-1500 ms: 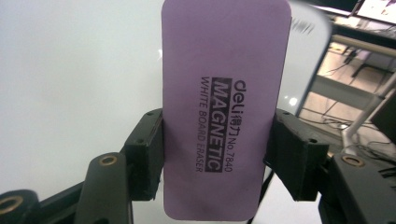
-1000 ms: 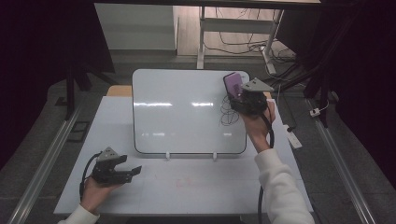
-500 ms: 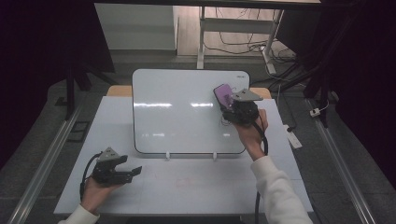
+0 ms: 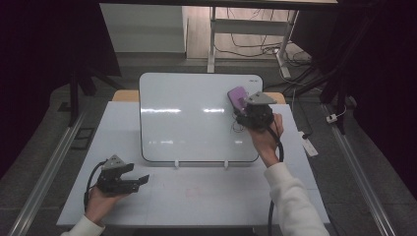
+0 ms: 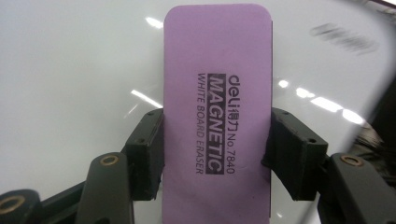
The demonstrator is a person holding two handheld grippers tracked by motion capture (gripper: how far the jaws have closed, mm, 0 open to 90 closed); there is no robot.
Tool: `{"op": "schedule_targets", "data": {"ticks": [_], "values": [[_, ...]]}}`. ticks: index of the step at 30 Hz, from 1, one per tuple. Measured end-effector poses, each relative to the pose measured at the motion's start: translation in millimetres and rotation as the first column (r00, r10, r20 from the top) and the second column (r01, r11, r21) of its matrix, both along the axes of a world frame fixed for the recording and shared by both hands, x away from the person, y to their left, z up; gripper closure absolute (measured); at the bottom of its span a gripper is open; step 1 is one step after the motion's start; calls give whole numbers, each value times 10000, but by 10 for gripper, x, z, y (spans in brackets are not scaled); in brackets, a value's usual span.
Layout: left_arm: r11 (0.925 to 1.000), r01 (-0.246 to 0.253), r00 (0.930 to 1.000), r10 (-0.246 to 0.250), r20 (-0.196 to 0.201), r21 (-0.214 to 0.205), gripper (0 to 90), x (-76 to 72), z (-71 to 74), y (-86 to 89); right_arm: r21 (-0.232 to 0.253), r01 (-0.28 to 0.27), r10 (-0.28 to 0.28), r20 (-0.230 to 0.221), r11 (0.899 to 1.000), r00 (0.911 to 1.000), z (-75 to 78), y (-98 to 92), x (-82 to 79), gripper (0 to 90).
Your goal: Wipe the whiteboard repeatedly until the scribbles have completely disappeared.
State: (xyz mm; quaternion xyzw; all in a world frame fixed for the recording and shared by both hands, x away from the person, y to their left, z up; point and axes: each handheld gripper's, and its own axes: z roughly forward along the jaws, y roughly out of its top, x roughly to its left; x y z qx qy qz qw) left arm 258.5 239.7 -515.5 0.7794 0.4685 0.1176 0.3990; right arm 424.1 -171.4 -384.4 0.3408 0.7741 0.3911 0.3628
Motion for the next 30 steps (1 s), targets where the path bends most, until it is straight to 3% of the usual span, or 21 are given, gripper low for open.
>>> {"op": "schedule_targets", "data": {"ticks": [6,10,17,30], "values": [[10000,4,10000,-5,29,56,218,-6,3,-15,-328,-749,740,-262,9967,9969,-244,144,-205,410],[10000,9,10000,-9,14,48,217,-5,1,-10,-325,-882,871,-332,9956,9956,-270,138,-236,409],[10000,-15,10000,15,61,-3,218,-8,7,6,-36,-592,590,-276,9982,9979,-185,64,-164,409],[10000,-13,10000,13,51,-2,218,-4,4,14,617,712,-729,246,9955,9970,146,-210,116,409]]}}
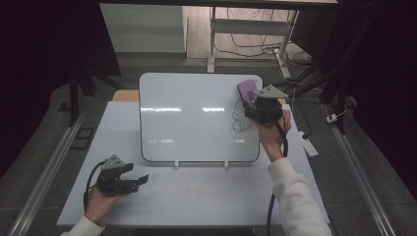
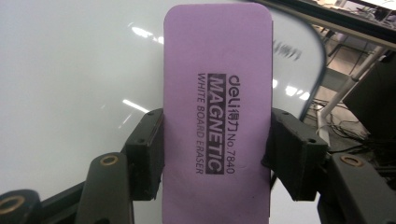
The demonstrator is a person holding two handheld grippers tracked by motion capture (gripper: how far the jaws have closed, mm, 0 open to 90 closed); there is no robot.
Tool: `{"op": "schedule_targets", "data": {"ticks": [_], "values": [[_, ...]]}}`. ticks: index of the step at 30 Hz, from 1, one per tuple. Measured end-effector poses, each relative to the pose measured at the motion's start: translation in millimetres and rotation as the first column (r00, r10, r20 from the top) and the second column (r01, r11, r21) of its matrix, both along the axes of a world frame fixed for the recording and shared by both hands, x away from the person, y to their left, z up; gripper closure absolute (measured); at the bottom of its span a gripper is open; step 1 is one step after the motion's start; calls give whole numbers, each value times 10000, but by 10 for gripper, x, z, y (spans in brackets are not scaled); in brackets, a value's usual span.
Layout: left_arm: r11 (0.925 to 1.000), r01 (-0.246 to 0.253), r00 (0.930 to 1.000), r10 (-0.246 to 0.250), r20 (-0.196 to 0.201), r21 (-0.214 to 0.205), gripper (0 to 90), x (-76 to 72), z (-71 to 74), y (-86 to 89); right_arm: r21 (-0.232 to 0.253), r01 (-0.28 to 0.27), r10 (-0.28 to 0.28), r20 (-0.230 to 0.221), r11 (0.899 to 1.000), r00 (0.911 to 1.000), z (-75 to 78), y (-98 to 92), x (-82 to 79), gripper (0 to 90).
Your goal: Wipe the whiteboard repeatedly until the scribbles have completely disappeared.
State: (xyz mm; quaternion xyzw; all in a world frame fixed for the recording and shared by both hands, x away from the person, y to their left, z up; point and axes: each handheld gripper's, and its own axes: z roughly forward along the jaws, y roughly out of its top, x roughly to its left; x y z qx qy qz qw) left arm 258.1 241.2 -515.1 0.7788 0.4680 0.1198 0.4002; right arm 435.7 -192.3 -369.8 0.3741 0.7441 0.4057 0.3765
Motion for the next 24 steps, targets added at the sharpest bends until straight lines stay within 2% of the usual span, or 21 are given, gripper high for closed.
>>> {"op": "schedule_targets", "data": {"ticks": [4,7,12,15,17,19,20,24], "values": [[10000,-21,10000,21,-4,8,218,2,-1,-1,-70,30,-30,29,10000,10000,45,43,57,409],[10000,-15,10000,15,-12,-1,218,4,-3,1,-428,-513,507,-150,9978,9986,-15,185,4,409],[10000,-7,10000,7,-22,6,218,3,-4,0,-1167,-1663,1610,-536,9791,9855,-305,470,-250,410],[10000,-20,10000,20,-15,6,218,1,-2,-2,-1465,-1962,1896,-581,9696,9801,-468,536,-388,410],[10000,-22,10000,22,-18,25,218,0,-2,-6,-1567,-2004,1938,-568,9671,9794,-499,519,-421,410],[10000,-8,10000,8,-19,38,218,-3,-1,-9,-1465,-1960,1884,-645,9696,9800,-489,494,-413,410],[10000,-9,10000,9,-14,12,218,-4,1,-7,-1474,-1638,1571,-560,9754,9860,-444,427,-373,410],[10000,-11,10000,11,-17,2,218,1,-1,-1,-1277,-723,707,-166,9892,9974,-277,230,-230,410]]}}
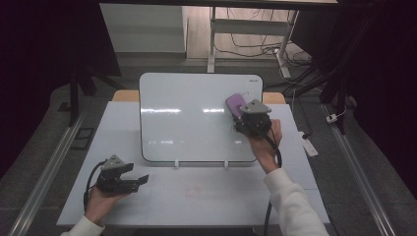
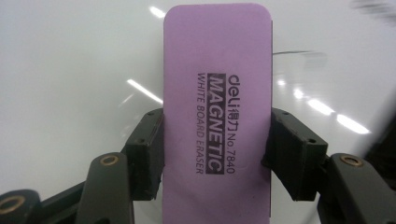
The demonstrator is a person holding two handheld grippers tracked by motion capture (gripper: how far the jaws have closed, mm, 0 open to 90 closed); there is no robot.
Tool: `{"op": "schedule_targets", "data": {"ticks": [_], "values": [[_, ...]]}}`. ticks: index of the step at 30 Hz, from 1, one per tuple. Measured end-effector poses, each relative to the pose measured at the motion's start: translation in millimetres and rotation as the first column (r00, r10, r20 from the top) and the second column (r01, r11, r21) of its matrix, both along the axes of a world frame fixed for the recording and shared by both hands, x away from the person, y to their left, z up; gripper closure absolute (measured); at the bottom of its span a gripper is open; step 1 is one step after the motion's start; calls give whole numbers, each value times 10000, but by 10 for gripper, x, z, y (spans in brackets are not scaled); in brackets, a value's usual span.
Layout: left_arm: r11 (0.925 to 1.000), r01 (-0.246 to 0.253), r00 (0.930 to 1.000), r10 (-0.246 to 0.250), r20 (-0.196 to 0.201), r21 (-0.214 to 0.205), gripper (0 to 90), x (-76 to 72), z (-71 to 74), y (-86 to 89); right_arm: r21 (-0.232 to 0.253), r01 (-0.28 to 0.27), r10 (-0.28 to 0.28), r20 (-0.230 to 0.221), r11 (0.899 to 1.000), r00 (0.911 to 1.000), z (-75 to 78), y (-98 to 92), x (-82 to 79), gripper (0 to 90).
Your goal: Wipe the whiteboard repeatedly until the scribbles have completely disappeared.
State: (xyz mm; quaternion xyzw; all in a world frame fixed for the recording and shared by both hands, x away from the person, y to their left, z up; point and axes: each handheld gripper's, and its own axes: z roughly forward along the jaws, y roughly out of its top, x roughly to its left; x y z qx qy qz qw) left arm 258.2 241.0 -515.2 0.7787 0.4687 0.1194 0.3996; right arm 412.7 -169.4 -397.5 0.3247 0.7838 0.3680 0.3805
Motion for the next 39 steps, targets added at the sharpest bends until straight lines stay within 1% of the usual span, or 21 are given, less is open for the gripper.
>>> {"op": "schedule_targets", "data": {"ticks": [2,3,4,7,8,9,10,11,14,16,17,20,23,25,27,30,32,33,34,36,39], "values": [[10000,-1,10000,1,2,4,218,0,0,1,214,358,-360,102,9991,9993,70,-97,66,410],[10000,-1,10000,1,2,4,218,0,0,1,214,358,-360,102,9991,9993,70,-97,66,410],[10000,-5,10000,5,4,5,217,0,0,3,406,482,-486,90,9980,9988,97,-148,95,410],[10000,-24,10000,24,-20,-22,218,2,0,9,288,524,-530,175,9982,9984,74,-127,67,410],[10000,-20,10000,20,-25,-25,218,4,-1,8,216,274,-274,6,9994,9996,1,-70,6,410],[10000,-20,10000,20,-25,-25,218,4,-1,8,216,274,-274,6,9994,9996,1,-70,6,410],[10000,-15,10000,15,-27,5,218,5,-3,-1,-7,-48,48,-33,10000,10000,-116,22,-88,410],[10000,-15,10000,15,-27,5,218,5,-3,-1,-183,-237,235,-60,9996,9997,-176,74,-143,410],[10000,-10,10000,11,-40,40,217,5,-4,-12,-433,-792,779,-313,9959,9965,-349,210,-297,410],[10000,-19,10000,20,-38,24,218,3,-3,-12,-786,-970,953,-254,9922,9951,-425,260,-365,410],[10000,-31,10000,31,-40,28,217,3,-3,-12,-839,-992,978,-211,9915,9950,-439,261,-379,410],[10000,-29,10000,29,-36,38,217,3,-2,-8,-551,-966,946,-376,9938,9948,-408,204,-347,410],[10000,-26,10000,26,-30,36,218,2,-2,-6,-549,-775,762,-253,9955,9968,-367,150,-309,410],[10000,-25,10000,25,-38,34,217,4,-3,-5,-308,-287,285,-65,9991,9996,-264,44,-221,409],[10000,-18,10000,18,-36,43,218,5,-4,-5,-48,0,0,41,10000,10000,-187,-28,-145,410],[10000,-14,10000,14,-48,28,218,7,-6,0,137,381,-384,229,9992,9990,-83,-95,-54,409],[10000,-21,10000,21,-48,25,218,8,-6,2,325,480,-486,193,9983,9986,-54,-107,-21,410],[10000,-22,10000,22,-48,23,218,9,-7,2,252,558,-564,247,9981,9981,-65,-87,-32,410],[10000,-25,10000,25,-53,20,218,9,-8,1,113,472,-476,306,9988,9984,-86,-59,-56,410],[10000,-24,10000,24,-55,33,217,11,-9,0,85,45,-46,116,10000,9999,-164,24,-127,410],[10000,-37,10000,38,-60,57,218,12,-11,-4,-378,-600,600,-5,9975,9982,-350,208,-286,410]]}}
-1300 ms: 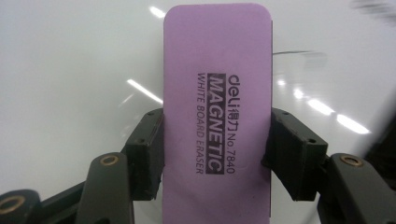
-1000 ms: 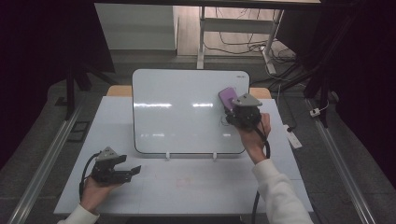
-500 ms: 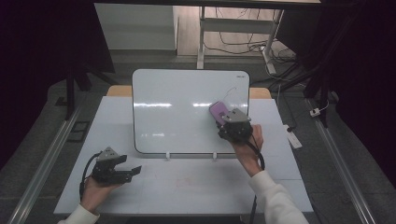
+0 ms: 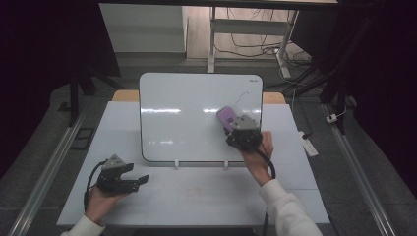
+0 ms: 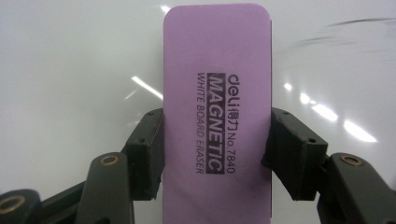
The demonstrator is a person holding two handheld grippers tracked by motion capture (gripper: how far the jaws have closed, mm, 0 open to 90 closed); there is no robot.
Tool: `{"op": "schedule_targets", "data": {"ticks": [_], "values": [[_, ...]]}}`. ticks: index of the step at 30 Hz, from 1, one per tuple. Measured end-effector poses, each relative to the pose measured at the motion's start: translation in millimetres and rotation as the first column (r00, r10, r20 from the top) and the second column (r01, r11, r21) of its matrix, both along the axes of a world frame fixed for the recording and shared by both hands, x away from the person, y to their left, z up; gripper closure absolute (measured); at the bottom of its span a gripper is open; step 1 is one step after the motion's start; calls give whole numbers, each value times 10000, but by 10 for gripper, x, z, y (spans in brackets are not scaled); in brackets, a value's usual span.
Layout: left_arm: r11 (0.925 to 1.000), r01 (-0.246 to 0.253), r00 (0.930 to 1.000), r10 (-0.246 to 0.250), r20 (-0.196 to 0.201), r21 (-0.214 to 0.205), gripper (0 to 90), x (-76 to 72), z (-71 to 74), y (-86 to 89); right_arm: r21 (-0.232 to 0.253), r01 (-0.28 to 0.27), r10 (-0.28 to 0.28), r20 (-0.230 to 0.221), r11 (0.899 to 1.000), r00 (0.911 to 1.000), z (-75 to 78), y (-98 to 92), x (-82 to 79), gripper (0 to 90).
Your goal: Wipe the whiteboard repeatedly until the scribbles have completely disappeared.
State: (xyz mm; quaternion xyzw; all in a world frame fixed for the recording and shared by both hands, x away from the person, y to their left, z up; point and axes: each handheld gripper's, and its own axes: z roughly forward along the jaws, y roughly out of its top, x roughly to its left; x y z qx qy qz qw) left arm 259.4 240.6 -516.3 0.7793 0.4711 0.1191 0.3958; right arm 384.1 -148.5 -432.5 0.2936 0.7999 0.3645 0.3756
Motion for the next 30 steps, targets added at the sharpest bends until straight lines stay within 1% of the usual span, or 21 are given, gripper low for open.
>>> {"op": "schedule_targets", "data": {"ticks": [2,4,6,7,8,9,11,12,13,14,16,17,19,20,21,23,24,26,28,29,30], "values": [[10000,4,10000,-4,-23,-9,217,-3,0,-6,-99,-444,443,-163,9990,9989,-119,102,-100,410],[10000,19,10000,-19,-1,21,217,-3,2,-5,-285,-746,740,-228,9968,9970,-210,175,-179,410],[10000,2,10000,-2,-7,15,217,-1,-1,-4,-417,-895,887,-208,9951,9958,-252,195,-216,410],[10000,6,10000,-6,-12,11,217,-1,-1,-3,-385,-949,942,-198,9947,9954,-252,181,-214,410],[10000,6,10000,-6,-12,11,217,-1,-1,-3,-209,-951,945,-275,9952,9951,-240,159,-199,410],[10000,2,10000,-2,6,-1,218,-2,-1,0,-126,-854,850,-275,9963,9960,-221,128,-182,410],[10000,9,10000,-9,19,-8,218,-2,-1,4,-22,-532,532,-69,9986,9986,-165,35,-134,410],[10000,9,10000,-9,19,-8,217,-2,-1,4,-22,-532,532,-69,9986,9986,-165,35,-134,410],[10000,-2,10000,2,8,-31,218,-2,-1,4,317,-107,105,41,9994,9999,-84,-94,-57,410],[10000,8,10000,-8,7,-24,217,0,-3,4,393,145,-151,153,9991,9998,-36,-163,-17,410],[10000,15,10000,-15,-10,-10,218,1,-1,-1,787,540,-558,207,9954,9982,57,-283,67,409],[10000,11,10000,-11,1,-8,217,2,2,-2,859,684,-710,278,9939,9971,95,-322,100,410],[10000,9,10000,-9,1,-20,217,2,4,2,1097,771,-801,234,9910,9965,135,-346,142,410],[10000,9,10000,-9,1,-20,217,2,4,2,1017,780,-811,270,9918,9963,131,-320,141,410],[10000,-12,10000,12,-7,-31,217,4,3,7,906,654,-684,300,9937,9972,114,-276,128,410],[10000,-19,10000,19,-22,-29,217,7,2,9,794,281,-295,164,9964,9994,64,-153,73,410],[10000,-26,10000,26,-15,-34,217,7,0,6,572,58,-67,151,9983,9999,30,-82,42,410],[10000,-6,10000,6,-19,14,217,3,0,0,-175,-97,104,414,9998,9991,-7,36,8,410],[10000,-4,10000,4,-22,-1,217,1,-1,-4,-179,-121,129,420,9998,9990,2,51,19,410],[10000,-7,10000,7,-14,9,217,-1,0,-2,268,-59,52,264,9996,9996,67,24,82,410],[10000,-1,10000,1,-11,-3,217,0,0,2,390,56,-68,298,9992,9995,113,5,118,410]]}}
